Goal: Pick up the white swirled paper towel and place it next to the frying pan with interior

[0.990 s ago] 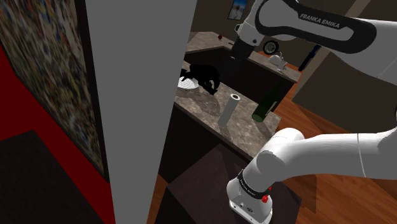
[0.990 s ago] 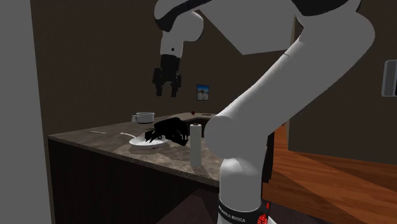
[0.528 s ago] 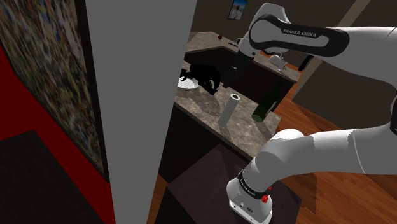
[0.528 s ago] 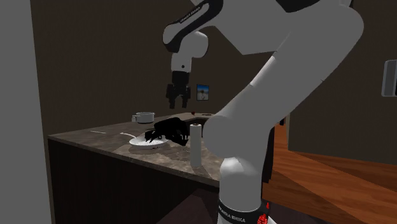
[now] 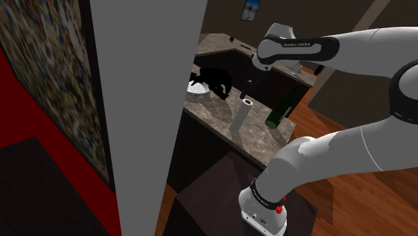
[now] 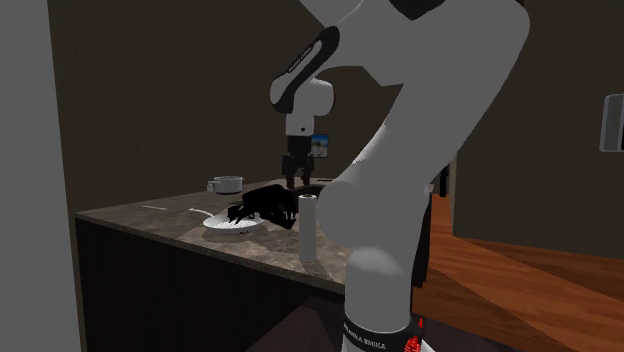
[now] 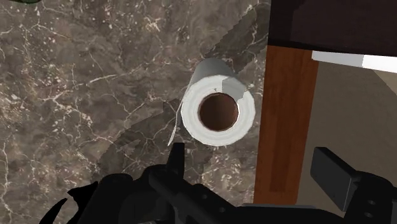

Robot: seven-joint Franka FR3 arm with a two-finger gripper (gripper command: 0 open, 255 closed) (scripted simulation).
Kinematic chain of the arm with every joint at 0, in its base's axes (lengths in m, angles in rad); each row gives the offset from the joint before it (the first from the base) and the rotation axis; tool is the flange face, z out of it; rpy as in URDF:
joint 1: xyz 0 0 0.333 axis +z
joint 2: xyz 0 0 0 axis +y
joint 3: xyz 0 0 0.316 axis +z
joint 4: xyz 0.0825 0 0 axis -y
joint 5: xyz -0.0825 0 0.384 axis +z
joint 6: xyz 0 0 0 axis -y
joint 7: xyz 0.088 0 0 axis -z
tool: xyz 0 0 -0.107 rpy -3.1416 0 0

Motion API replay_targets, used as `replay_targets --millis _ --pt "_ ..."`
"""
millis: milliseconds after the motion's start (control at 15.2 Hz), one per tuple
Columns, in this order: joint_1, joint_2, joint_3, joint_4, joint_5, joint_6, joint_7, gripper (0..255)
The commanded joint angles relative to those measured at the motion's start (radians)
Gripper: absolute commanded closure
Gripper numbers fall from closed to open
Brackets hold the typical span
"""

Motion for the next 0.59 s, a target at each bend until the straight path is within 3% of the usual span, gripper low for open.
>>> replay_targets --millis 0,528 --pt "-0.012 0.050 -0.037 0.017 -0.016 0.031 -0.038 0" --pt "-0.010 0.097 -0.060 -0.051 -0.019 0.145 -0.043 0"
